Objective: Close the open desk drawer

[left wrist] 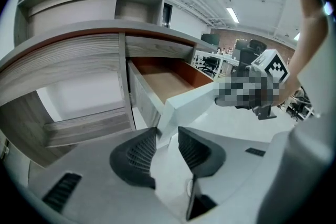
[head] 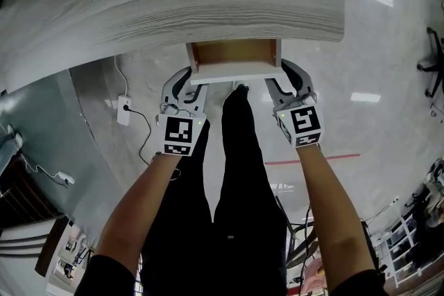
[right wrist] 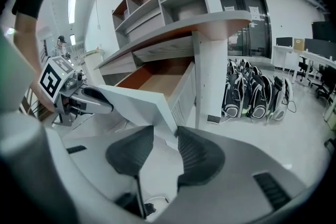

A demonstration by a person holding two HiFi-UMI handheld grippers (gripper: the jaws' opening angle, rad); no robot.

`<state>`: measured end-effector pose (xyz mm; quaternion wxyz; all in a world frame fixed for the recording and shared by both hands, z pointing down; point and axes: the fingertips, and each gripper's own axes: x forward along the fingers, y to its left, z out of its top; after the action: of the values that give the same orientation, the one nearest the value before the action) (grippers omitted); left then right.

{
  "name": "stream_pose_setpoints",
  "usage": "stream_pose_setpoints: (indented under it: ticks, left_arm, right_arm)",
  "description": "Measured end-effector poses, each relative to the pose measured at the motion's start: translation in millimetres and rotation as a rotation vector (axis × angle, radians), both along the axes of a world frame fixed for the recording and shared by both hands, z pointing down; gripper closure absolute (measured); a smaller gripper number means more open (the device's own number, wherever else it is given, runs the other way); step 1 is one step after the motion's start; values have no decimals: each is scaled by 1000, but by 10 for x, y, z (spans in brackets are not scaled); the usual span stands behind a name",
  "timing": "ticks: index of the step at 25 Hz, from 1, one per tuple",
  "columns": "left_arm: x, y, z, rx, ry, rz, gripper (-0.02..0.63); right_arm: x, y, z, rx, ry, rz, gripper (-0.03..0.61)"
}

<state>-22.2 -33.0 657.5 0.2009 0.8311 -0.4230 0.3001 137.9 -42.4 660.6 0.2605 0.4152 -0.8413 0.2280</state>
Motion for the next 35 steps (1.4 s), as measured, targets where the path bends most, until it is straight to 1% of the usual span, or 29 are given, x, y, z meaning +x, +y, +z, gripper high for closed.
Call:
stream_pose_setpoints:
  ticks: [10, 19, 23, 27, 35]
  left_arm:
    - [-6, -51, -251, 28, 54, -38, 486]
    - [-36, -69, -267, 6, 53, -29, 486]
    - [-32, -67, -259, -10, 58, -53, 486]
    - [-74, -220, -255, -3, 58, -87, 486]
    - [-56, -515, -264, 16, 55, -121, 485]
  right_arm:
    - [22, -37, -243, 18, -18, 36, 433]
    - [-3, -57, -264, 12, -19, 68, 434]
    - [0, -47, -252, 3, -10, 78, 434]
    - [-40, -179, -246, 12, -11, 89, 434]
    - [-25, -483, -263, 29, -36, 91, 434]
